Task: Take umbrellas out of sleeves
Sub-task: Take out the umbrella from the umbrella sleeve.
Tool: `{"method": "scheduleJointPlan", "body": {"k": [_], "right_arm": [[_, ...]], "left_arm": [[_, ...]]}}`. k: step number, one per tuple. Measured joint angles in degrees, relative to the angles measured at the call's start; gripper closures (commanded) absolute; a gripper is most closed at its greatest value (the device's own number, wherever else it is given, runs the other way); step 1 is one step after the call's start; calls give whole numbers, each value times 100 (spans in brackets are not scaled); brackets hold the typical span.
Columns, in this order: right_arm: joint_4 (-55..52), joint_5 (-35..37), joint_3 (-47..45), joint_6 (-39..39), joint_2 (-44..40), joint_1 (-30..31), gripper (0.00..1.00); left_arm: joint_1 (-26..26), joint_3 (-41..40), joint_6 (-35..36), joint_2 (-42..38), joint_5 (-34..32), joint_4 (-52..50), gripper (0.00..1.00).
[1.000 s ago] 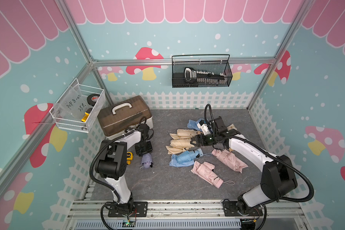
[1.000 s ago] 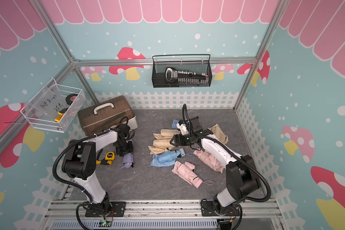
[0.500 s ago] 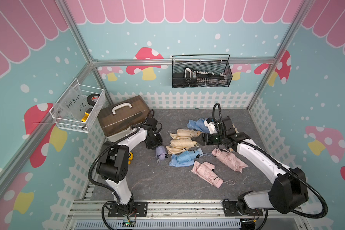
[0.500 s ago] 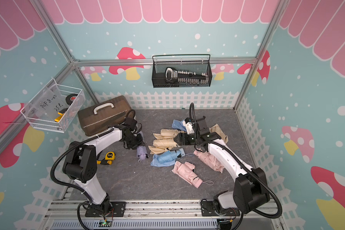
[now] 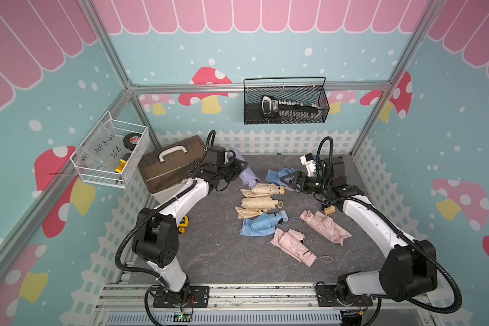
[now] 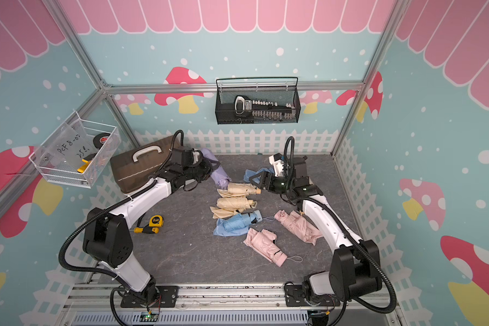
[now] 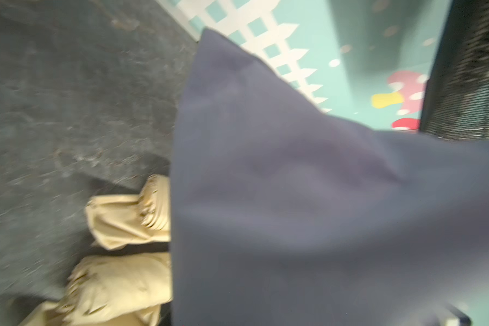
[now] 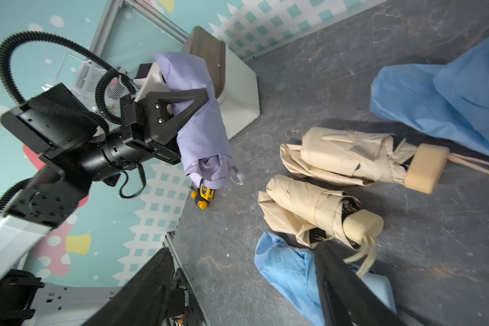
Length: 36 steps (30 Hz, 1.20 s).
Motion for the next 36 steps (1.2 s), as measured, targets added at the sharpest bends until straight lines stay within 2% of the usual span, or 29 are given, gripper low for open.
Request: {"method": "scheduleJointPlan", "body": {"k": [7, 13, 19, 36], "right_arm": [[1805, -269, -341, 1325, 170, 24, 30], [2568, -306, -476, 2087, 522, 197, 33], [2986, -315, -466, 2424, 656, 448, 35], [3495, -118, -232, 2909, 997, 476, 37]], "left_arm": [[-157, -98, -802, 127, -17, 1620, 80], [-232, -297, -1384, 326, -11, 2800, 81], [-313, -332, -1679, 481, -9, 3261, 81], [-544, -651, -1963, 481, 20, 3952, 81]]}}
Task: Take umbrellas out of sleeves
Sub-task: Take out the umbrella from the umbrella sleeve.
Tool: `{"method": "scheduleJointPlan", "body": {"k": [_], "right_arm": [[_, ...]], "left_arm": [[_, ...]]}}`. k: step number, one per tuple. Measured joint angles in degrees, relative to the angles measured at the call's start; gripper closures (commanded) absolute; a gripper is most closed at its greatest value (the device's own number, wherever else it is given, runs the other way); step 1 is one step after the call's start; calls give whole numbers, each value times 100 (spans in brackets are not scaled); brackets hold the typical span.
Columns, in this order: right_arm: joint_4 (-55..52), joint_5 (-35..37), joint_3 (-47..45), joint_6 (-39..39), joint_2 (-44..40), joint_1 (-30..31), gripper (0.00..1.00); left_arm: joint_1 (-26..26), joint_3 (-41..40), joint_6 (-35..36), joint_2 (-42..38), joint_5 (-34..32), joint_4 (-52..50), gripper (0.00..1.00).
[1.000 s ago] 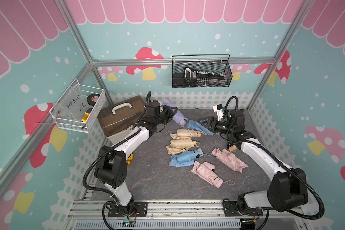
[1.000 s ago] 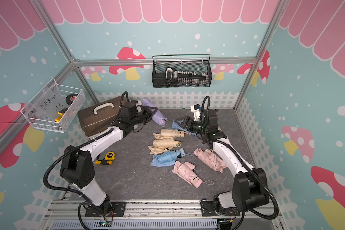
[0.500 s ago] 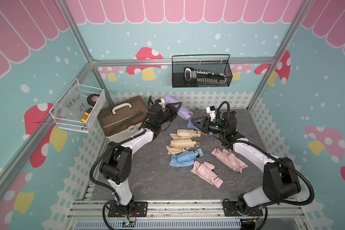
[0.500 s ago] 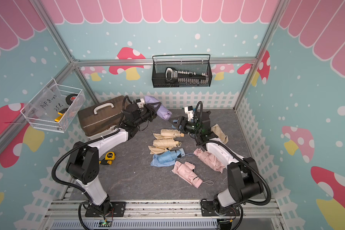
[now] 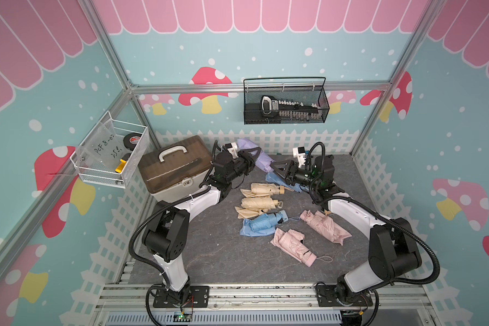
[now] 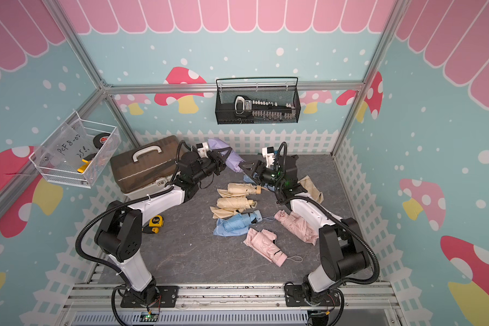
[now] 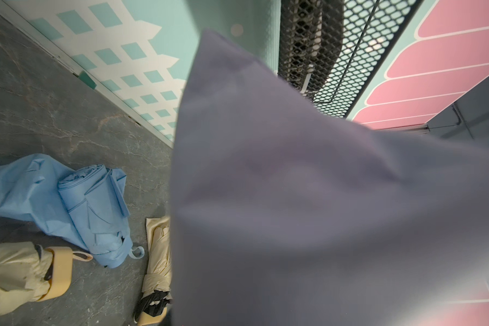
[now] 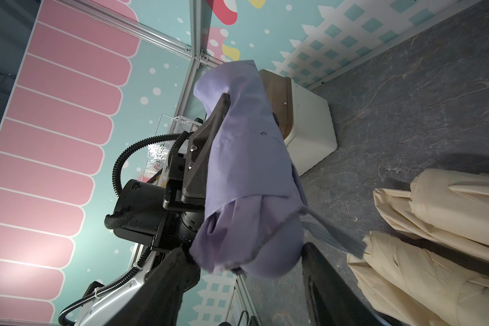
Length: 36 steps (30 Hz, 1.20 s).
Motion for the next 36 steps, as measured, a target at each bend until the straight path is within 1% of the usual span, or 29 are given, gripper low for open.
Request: {"method": "scheduleJointPlan", "body": {"k": [3, 11, 19, 28, 36], "right_arm": [[94, 24, 39, 70, 101, 46, 39], [203, 142, 42, 234, 144, 79, 41], [452, 310, 33, 413, 155, 83, 48], [920, 470, -184, 780, 229, 120, 49], [1360, 678, -452, 1102, 234, 125, 45]], "left_arm": [[-35, -9, -22, 0, 11, 129, 81], [-48, -120, -122, 0, 9, 358, 82], [-48, -122, -184, 0, 0, 553, 82], [-48, -236, -223, 0, -57, 651, 83], [-59, -273, -227, 0, -87, 678, 82]]}}
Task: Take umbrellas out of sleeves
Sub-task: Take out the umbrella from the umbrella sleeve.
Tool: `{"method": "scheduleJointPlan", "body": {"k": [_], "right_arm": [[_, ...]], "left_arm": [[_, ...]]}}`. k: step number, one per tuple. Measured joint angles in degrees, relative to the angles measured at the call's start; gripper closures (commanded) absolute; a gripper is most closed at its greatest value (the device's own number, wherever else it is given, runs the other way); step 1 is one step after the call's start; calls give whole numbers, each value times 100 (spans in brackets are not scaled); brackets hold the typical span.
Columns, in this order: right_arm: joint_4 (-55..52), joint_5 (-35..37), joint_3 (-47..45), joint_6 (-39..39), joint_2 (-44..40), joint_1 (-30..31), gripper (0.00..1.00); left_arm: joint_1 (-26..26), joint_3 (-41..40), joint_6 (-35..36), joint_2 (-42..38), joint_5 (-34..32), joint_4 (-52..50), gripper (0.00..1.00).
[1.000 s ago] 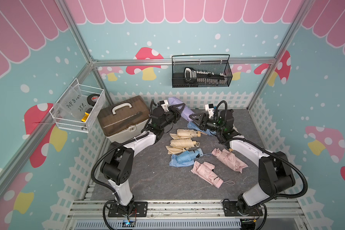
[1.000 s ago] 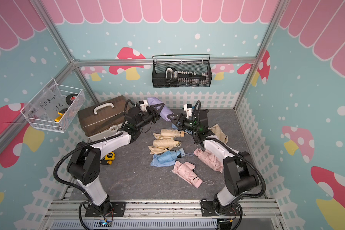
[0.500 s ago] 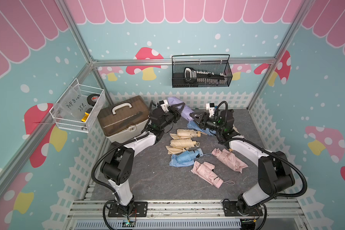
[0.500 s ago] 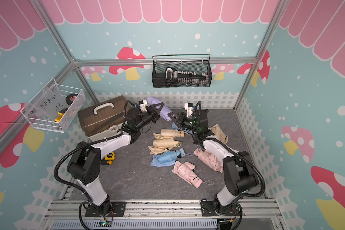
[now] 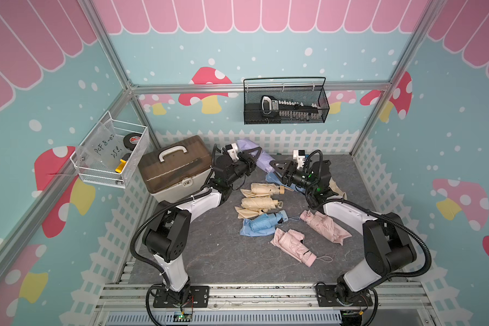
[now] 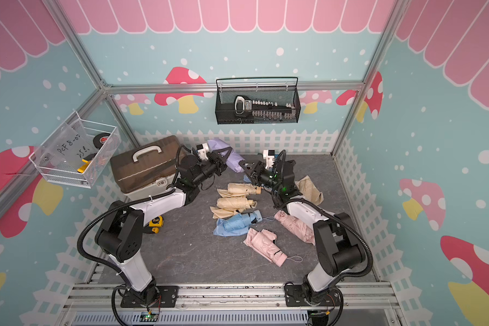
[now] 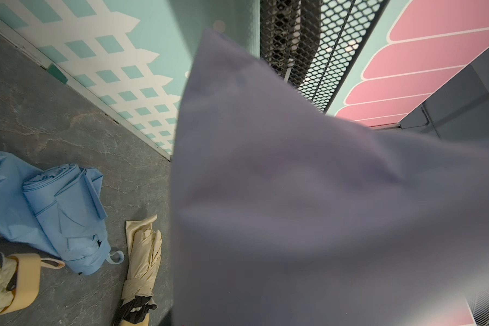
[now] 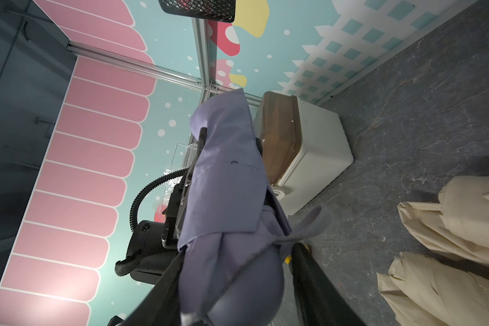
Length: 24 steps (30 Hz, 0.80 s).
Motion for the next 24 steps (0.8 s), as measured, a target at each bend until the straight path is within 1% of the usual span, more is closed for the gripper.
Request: {"method": "scheduleJointPlan", "body": {"k": [8, 18, 24], "right_arm": [[133, 131, -116, 116, -7, 0, 48], [190, 118, -129, 247, 46, -2, 48], [385, 94, -20, 450, 269, 0, 54]], "left_arm": [[0, 0, 46, 0, -13, -24, 82], [-17, 20, 131, 22, 4, -81, 83], [-33, 20, 131, 107, -15, -39, 83]]}}
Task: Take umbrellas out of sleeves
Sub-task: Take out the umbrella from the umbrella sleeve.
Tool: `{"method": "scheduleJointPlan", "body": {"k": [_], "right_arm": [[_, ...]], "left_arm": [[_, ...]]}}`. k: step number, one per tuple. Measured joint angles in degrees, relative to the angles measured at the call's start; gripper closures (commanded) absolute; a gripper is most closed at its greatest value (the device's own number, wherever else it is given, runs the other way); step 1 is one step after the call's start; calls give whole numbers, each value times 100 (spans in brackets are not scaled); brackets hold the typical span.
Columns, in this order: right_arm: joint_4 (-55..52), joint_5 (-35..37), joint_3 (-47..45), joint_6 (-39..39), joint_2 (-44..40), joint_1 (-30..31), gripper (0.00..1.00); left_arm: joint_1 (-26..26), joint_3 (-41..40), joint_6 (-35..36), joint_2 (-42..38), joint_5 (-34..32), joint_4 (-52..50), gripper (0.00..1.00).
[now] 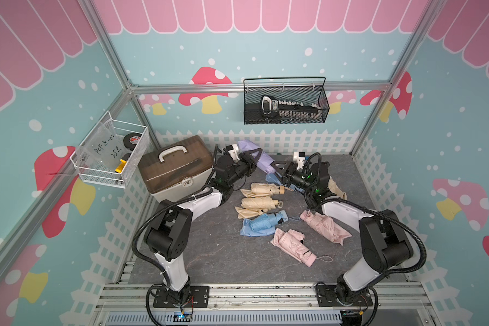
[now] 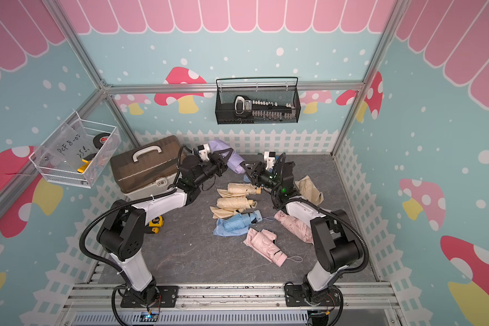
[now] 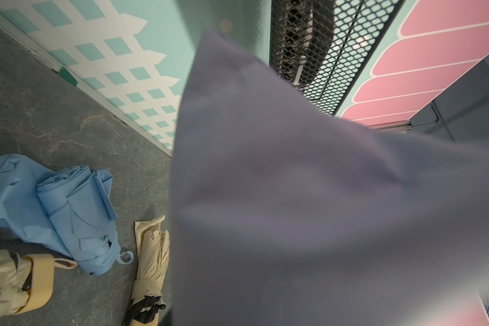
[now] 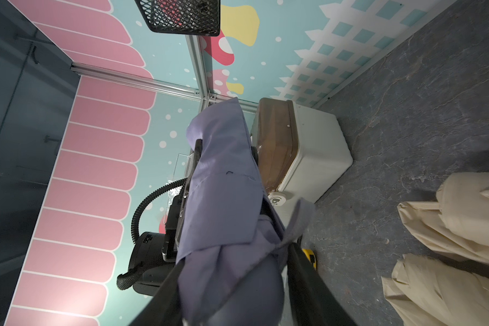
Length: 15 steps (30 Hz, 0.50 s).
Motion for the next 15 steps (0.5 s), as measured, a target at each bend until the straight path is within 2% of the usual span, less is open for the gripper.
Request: {"method": "scheduleJointPlan", "body": {"k": [12, 15], "right_arm": [[1005, -83, 81, 1032, 487, -4, 52], [984, -90, 90, 1084, 487, -11, 59]], "left_arm": [[0, 173, -33, 243, -28, 308, 83], [0, 229, -52, 339, 28, 389, 83]]}}
